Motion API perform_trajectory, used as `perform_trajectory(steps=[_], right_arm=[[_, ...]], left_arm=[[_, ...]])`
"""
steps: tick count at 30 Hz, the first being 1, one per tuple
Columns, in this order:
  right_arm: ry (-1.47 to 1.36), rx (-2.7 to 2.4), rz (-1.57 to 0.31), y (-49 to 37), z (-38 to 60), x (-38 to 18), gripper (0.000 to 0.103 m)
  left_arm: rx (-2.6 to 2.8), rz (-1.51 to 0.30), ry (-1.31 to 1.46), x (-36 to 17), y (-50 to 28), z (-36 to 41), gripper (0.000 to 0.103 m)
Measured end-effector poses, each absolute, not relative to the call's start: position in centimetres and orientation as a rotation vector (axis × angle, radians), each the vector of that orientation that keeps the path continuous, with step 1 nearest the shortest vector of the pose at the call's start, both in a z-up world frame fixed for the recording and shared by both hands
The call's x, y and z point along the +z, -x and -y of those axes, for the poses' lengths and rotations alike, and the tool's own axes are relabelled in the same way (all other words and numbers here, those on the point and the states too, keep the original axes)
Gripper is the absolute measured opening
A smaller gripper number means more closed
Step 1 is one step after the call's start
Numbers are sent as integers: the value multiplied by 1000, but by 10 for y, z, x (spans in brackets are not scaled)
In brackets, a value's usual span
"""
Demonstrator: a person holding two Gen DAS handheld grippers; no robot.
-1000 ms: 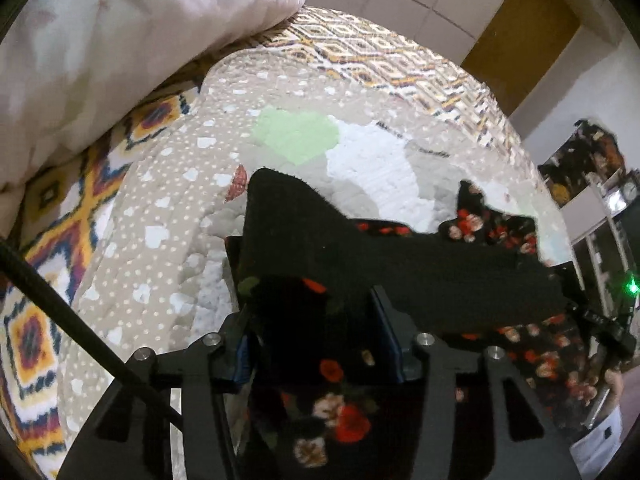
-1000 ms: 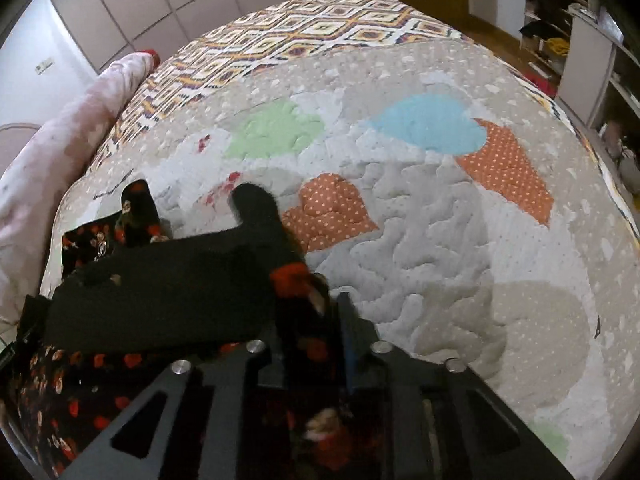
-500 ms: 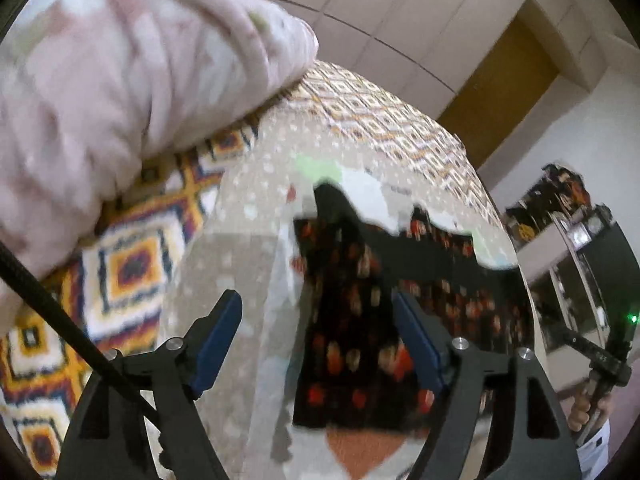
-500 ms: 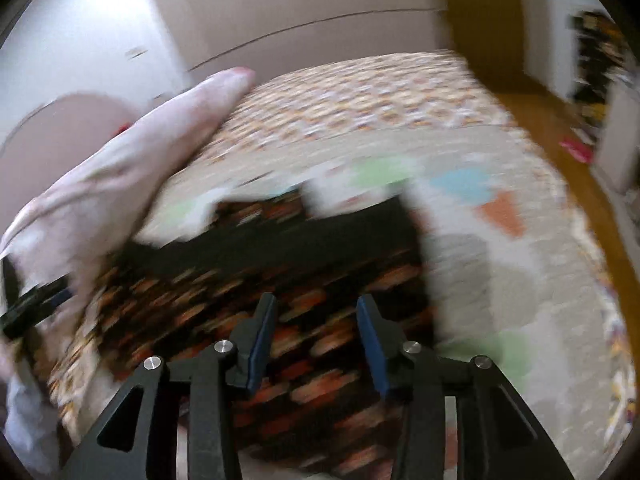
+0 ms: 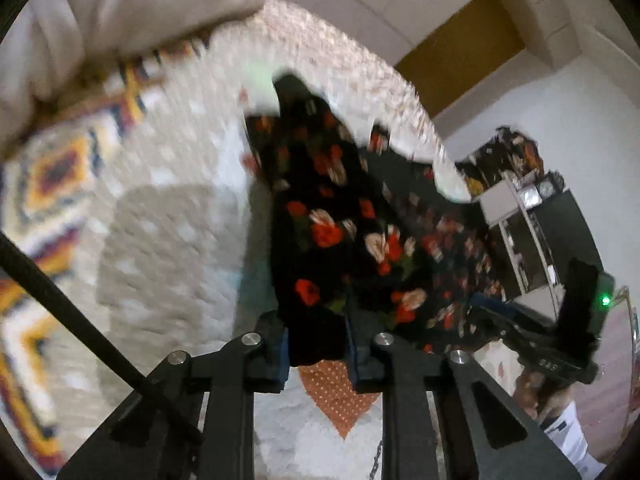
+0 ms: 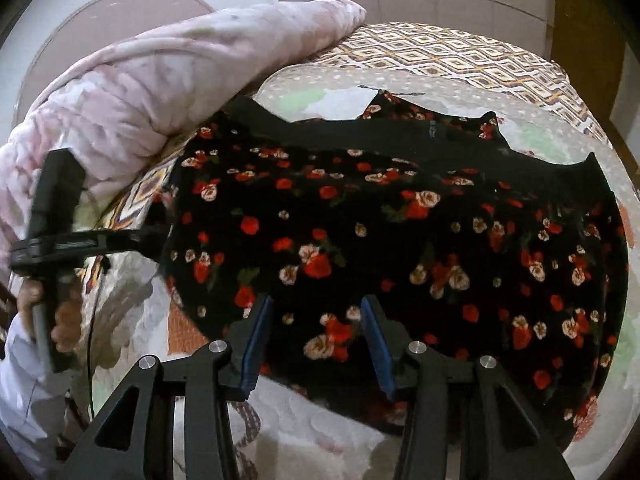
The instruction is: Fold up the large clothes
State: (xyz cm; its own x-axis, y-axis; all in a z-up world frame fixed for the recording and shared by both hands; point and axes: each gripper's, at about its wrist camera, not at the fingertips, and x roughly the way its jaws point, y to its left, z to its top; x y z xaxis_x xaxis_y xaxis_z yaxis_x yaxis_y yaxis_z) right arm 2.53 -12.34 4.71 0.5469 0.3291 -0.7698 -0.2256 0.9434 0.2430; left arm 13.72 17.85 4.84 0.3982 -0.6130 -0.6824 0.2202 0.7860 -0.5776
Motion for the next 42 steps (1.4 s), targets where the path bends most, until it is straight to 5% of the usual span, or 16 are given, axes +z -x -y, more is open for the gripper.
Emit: perform_trajectory(steps=[4,6,8,16,22,27,29,31,42], right_arm=[[-196,414,-839,-33,98,67,50],[-215,447,-842,-45,80,66,42],[-235,464,-891,-71,61,54,22],[-411,490,-1076,-129,51,-16,18],[-419,470,-1067,-123,59,-3,17],[-499,473,-943,-67,115,46,40],[-532,452,-895,-30,158,58,65],[-593,406,-863,5,200,58,77],[-977,253,-842,118,321,-32,85]], left_arm=[[-540,-1022,404,64,-133,-190,17],[-510,-1041,342,61,-132,-181,17],[-488,-1046,314,55,-130,-177,17],[-437,-1087,356,30,-132,-188,17],[-341,-1066,365,42,-117,-189,34],[-312,-996,388,71,-81,-190,78],[-330,-977,419,74,-68,-185,80],[-384,-980,459,69,-58,-174,83],[-471,-1020,633,9,-56,-121,87]])
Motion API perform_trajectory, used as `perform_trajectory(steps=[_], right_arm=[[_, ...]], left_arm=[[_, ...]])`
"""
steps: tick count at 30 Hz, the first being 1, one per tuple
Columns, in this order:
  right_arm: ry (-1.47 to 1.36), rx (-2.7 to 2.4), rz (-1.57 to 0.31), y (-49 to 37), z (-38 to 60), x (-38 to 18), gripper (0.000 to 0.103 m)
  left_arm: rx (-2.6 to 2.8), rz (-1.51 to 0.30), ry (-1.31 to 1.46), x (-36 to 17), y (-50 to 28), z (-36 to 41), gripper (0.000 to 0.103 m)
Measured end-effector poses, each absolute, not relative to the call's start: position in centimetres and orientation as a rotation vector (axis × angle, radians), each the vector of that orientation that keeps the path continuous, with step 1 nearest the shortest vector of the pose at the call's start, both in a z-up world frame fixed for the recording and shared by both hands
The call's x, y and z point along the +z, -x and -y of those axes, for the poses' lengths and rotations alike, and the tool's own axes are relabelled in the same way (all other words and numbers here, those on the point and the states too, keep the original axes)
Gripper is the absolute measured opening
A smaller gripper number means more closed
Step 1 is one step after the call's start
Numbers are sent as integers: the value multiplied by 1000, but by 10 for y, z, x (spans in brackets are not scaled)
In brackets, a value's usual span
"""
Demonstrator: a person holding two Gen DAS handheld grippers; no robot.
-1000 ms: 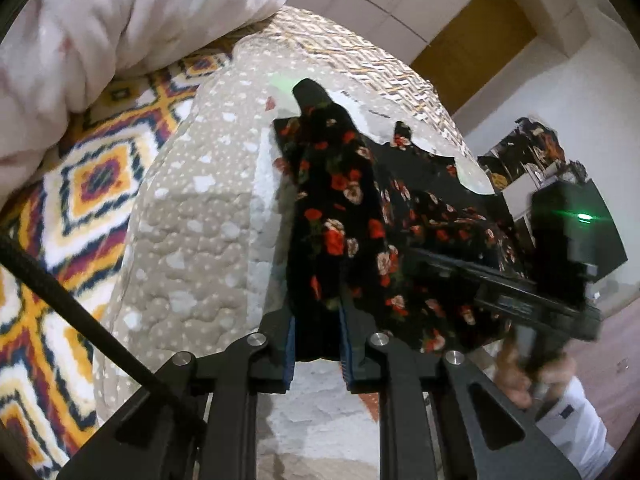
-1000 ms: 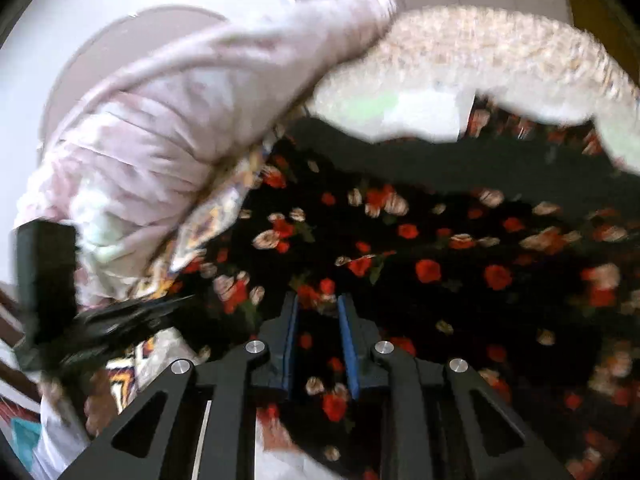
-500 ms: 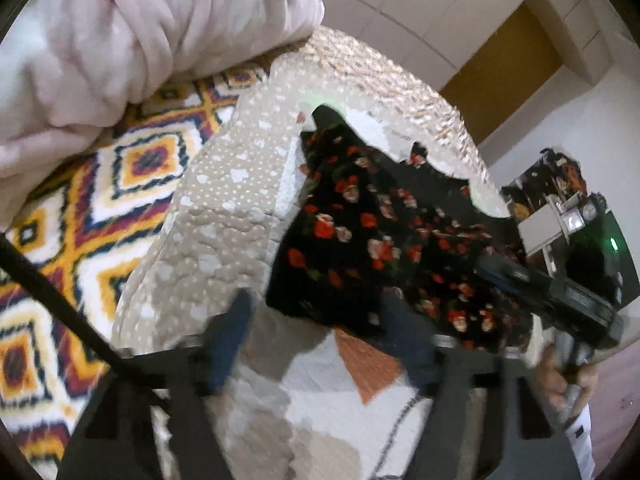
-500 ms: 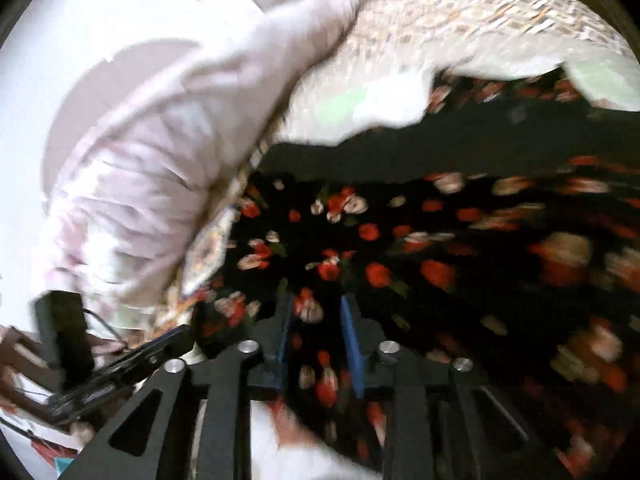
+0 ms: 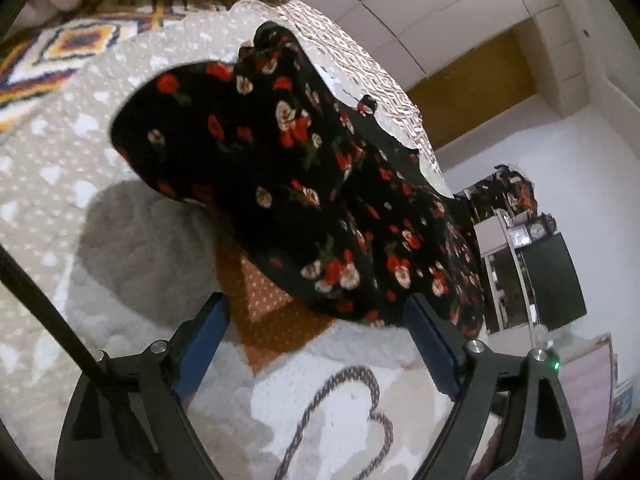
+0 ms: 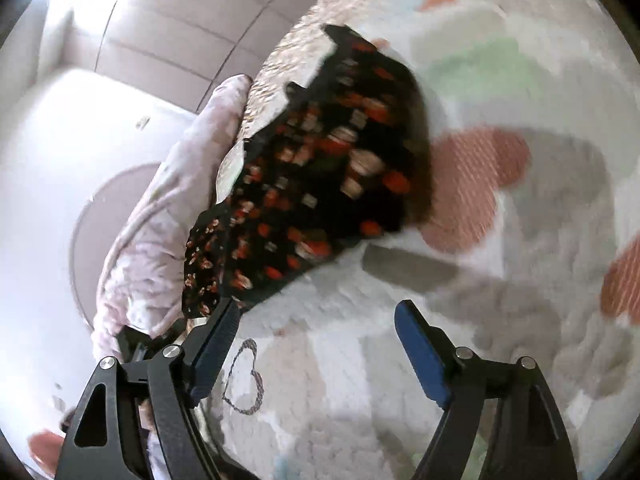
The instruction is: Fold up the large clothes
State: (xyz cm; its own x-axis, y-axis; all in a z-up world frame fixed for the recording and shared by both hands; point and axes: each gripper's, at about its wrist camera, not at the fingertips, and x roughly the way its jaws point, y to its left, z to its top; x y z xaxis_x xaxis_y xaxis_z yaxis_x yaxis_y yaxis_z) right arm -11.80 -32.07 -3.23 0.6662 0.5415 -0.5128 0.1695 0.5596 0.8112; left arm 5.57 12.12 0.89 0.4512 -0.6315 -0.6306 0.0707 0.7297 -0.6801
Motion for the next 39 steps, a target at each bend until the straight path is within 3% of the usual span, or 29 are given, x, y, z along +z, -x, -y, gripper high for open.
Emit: perform_trajectory(steps=[17,19,20,21,22,24,26,32,39], right_arm=[[-1076,148,-711,19,313,-51,90],[-1053,118,-725,13,310,-50,85],[-1045,106,-735,11,309,-50,65],[-1038,106,-756,9,312,-51,51],[-1048,128,-777,6,314,-52,46],[-1045,153,-772,7,318,-47,39],[-1016,175,-755,13,320,-33,34],[-943,191,-727,49,332,-5,31],[-973,187,-785,119,344,-41,31]], left_arm=[[-435,-970,797,-6,-131,-111,93],[-396,-991,763,-5,-136,-102,93],[-373,-1000,745,-4,-137,-98,87],[-343,-1020,712,-1,-139,-94,56],[-348,-1046,697,-1,-140,-92,41],[-363,-1077,719,1,-139,-88,30],[-353,-1066,677,12,-133,-82,26],[-402,-1063,612,37,-98,-65,26],[-395,-1103,497,22,-45,-52,27]])
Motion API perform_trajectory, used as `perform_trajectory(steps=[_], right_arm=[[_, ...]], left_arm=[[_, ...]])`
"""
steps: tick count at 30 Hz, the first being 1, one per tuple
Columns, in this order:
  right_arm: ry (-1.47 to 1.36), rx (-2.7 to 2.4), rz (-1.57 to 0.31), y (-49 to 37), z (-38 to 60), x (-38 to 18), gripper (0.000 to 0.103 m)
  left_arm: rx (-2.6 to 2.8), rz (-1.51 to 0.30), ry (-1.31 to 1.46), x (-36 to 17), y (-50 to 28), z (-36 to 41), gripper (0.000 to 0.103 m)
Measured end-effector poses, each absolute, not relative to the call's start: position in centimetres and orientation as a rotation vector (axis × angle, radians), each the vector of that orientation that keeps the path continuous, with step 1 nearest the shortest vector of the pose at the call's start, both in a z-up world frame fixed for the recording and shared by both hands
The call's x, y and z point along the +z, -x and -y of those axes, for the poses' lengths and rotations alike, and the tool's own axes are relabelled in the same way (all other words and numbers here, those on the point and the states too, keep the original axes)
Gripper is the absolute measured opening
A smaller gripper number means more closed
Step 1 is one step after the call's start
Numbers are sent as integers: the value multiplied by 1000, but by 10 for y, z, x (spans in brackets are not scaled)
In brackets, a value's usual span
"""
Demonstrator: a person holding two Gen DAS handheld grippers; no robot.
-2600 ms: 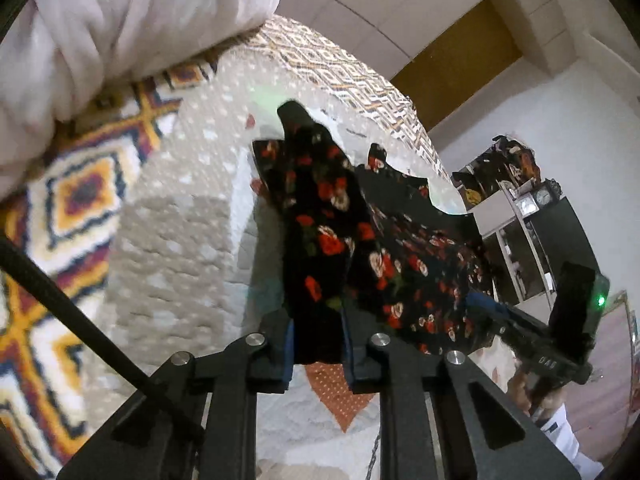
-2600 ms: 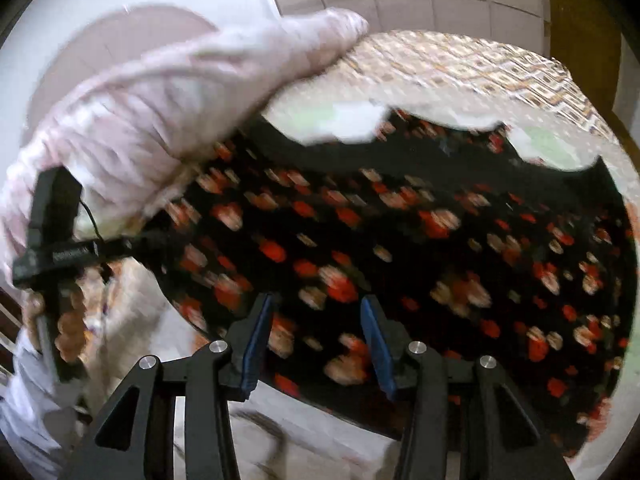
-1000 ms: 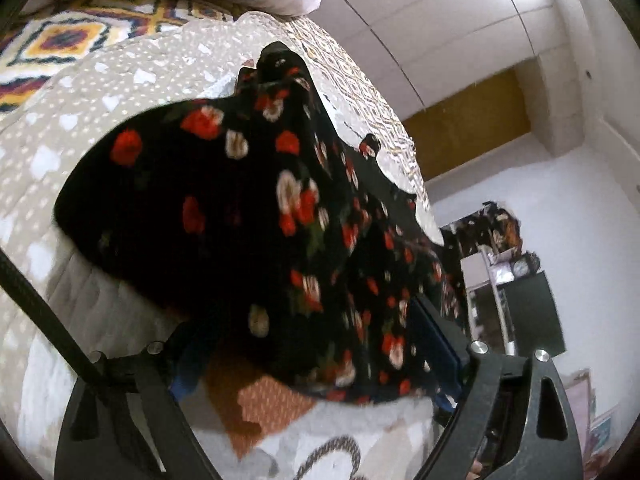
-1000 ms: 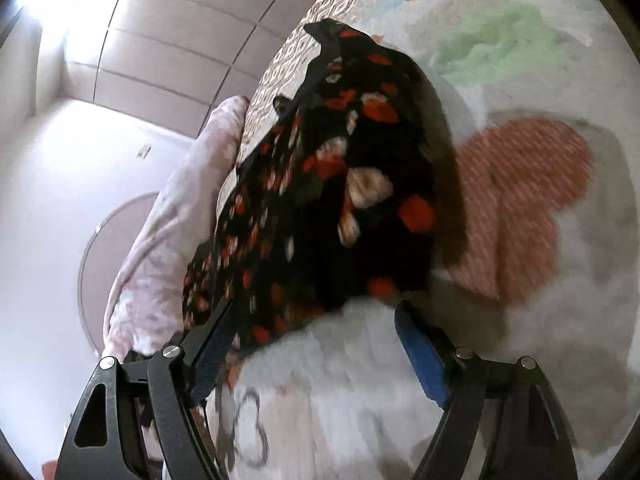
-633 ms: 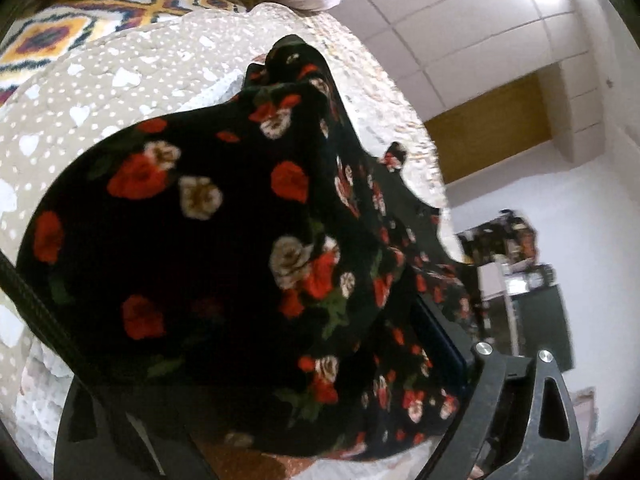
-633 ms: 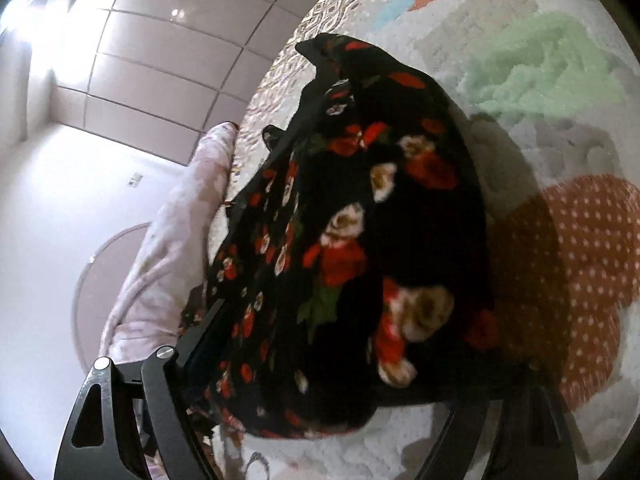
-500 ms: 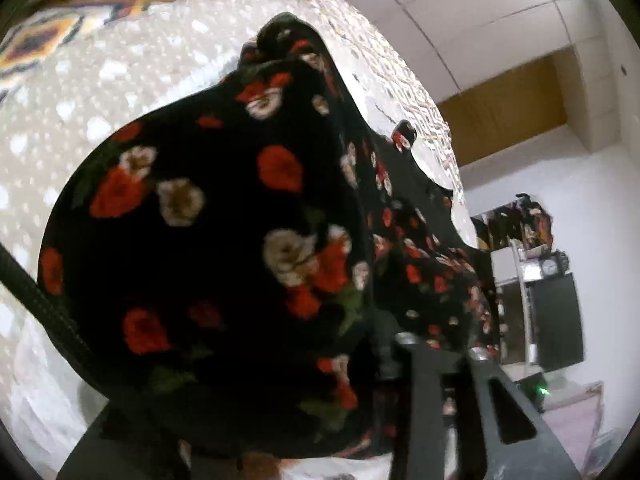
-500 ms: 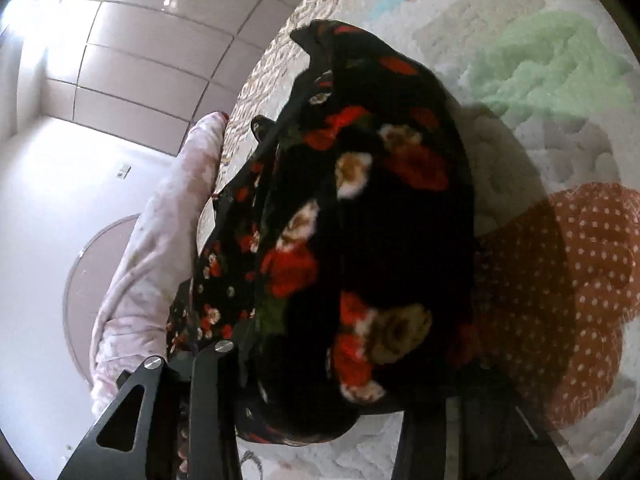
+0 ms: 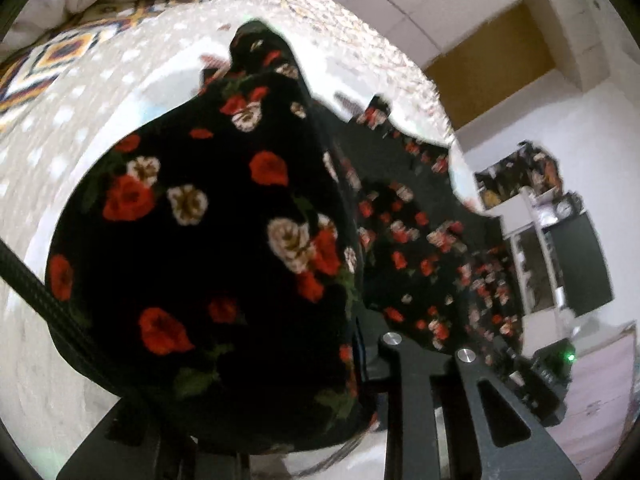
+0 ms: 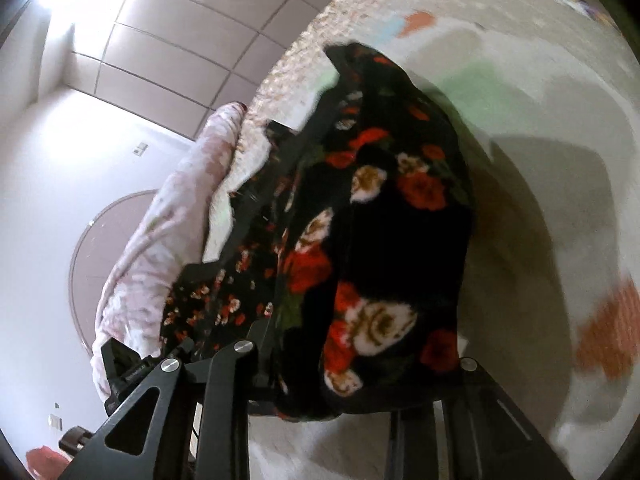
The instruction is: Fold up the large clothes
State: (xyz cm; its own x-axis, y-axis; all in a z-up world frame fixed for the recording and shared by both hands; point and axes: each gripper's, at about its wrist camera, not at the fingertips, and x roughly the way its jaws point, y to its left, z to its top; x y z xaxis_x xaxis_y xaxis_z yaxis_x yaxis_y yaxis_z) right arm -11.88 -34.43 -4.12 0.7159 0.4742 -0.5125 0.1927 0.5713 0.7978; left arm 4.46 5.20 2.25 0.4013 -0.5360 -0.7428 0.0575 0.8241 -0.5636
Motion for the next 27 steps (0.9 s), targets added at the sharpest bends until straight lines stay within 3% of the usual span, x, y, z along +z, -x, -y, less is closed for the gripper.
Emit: perform_trajectory(steps=[4,13,18,24,27], right_arm=[[-1037,195,-797,130,350,-64,39],[-845,30,-750,182,365,-17,61],[-729,-28,-658,207,367,32,62],[-537,156,-672,161,287,75,58],[-423,236,-707,122,225,82,45]], left_arm=[[-368,-1125,529,12,-37,-62,41],[-275,-1062,565,32,-5,-129,42],[-164,-1008,537,44,12,-169,42],[-150,-972,488,47,10,-170,49],[-167,-969,451,45,7,-161,50]])
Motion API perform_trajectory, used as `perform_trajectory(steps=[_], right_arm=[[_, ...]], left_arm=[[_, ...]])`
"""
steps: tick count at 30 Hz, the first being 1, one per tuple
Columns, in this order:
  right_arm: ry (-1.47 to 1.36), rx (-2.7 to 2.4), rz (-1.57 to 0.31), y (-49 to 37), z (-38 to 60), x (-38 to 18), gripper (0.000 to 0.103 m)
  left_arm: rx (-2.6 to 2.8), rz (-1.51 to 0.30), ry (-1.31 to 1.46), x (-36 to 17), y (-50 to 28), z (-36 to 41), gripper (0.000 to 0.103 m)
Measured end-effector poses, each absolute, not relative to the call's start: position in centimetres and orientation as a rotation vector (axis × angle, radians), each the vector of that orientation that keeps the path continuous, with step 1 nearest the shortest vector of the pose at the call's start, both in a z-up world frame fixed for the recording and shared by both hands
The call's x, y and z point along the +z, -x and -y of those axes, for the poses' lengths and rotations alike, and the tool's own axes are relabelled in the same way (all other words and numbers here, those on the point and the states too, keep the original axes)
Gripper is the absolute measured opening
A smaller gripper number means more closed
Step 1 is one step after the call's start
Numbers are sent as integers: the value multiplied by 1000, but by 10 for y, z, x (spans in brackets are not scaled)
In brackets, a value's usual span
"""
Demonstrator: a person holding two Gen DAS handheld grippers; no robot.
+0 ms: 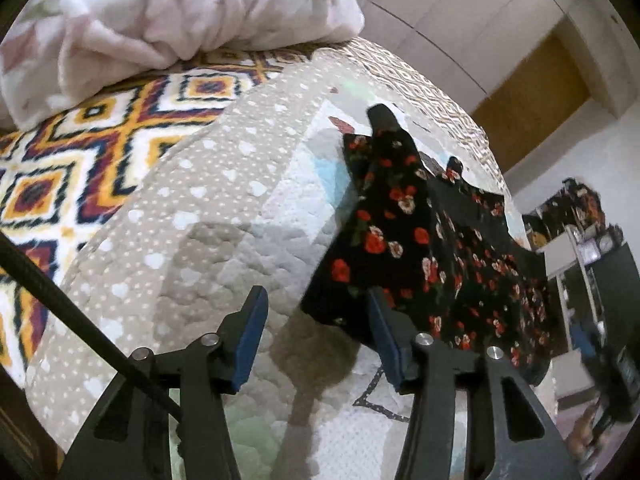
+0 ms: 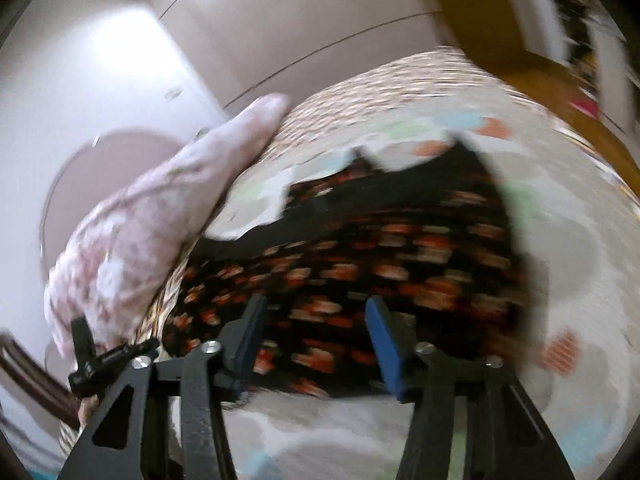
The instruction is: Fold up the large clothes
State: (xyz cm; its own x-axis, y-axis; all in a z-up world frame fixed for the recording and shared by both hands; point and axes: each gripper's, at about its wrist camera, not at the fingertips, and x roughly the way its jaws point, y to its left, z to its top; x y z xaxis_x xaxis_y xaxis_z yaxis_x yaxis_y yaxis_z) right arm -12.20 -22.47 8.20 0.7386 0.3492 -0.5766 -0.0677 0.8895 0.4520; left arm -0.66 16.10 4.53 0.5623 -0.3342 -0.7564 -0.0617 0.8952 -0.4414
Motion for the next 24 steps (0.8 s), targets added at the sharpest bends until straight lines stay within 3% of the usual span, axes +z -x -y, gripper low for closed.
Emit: perform_trajectory(steps=[4,6,7,15,21,24], right_arm=[[-305,368,-794,61,138,81,30],[-244,411,-822,30,96,76,29],[-217,435,-834,15,75,72,29],[-57,448,-1010,-72,-26,12,29],[-21,372,-1009,-89,-41,-4,30],[20,370,-988,-83,-48,-2,44]], left_arm=[[-116,-963,346,41,2,-152,49],[-77,-973,300,34,-1,-151,28],[-74,-984,296,29,-2,-151,26],[-95,-981,349,10,-1,-166,25],[-116,-962,355,10,3,-170,25],[-116,-961,363,13,7,-172,26]])
